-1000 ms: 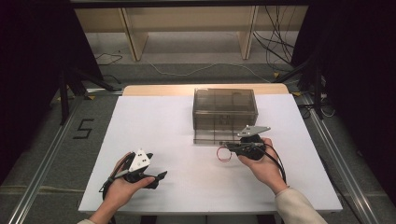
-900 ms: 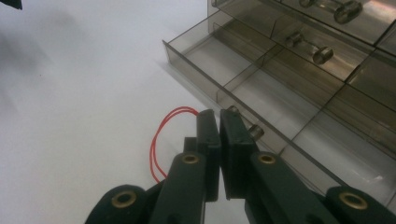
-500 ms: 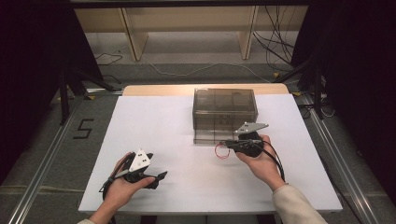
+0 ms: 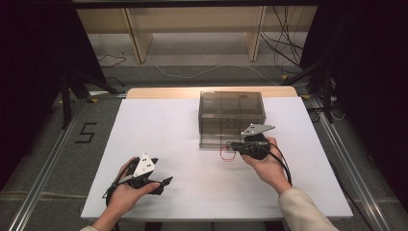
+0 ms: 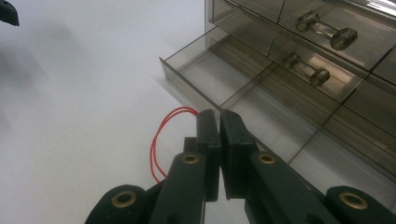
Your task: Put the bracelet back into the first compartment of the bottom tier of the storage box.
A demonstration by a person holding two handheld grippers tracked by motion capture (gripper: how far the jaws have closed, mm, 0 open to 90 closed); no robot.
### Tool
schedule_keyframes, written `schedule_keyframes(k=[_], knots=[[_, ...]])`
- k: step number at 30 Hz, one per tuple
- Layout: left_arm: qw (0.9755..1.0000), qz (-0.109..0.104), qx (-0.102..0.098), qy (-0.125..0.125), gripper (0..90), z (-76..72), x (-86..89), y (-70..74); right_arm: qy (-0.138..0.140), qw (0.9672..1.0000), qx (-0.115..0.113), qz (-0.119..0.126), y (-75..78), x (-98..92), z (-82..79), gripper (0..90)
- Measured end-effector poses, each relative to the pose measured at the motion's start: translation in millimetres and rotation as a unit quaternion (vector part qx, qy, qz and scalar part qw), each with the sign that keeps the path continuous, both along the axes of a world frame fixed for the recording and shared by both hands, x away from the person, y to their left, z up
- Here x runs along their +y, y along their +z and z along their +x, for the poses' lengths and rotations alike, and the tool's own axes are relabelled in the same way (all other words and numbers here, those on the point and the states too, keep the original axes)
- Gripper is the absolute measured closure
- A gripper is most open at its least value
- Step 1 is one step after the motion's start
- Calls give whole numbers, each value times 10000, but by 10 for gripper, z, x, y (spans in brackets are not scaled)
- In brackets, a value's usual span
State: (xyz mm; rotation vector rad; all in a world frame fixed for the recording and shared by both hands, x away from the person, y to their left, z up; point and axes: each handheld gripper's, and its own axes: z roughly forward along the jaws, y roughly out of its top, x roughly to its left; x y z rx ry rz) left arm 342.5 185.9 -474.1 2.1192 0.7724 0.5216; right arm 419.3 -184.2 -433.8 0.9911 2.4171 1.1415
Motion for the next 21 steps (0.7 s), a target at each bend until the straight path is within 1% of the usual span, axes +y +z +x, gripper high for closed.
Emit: schedule_keyframes(k=[13, 21], knots=[[10000, -10, 5, -4, 163, -1, 0, -1, -36, 10000, -32, 35, 50, 46, 56, 877], [10000, -15, 6, -5, 163, 0, -1, -2, -45, 10000, -43, 58, 52, 65, 79, 877]])
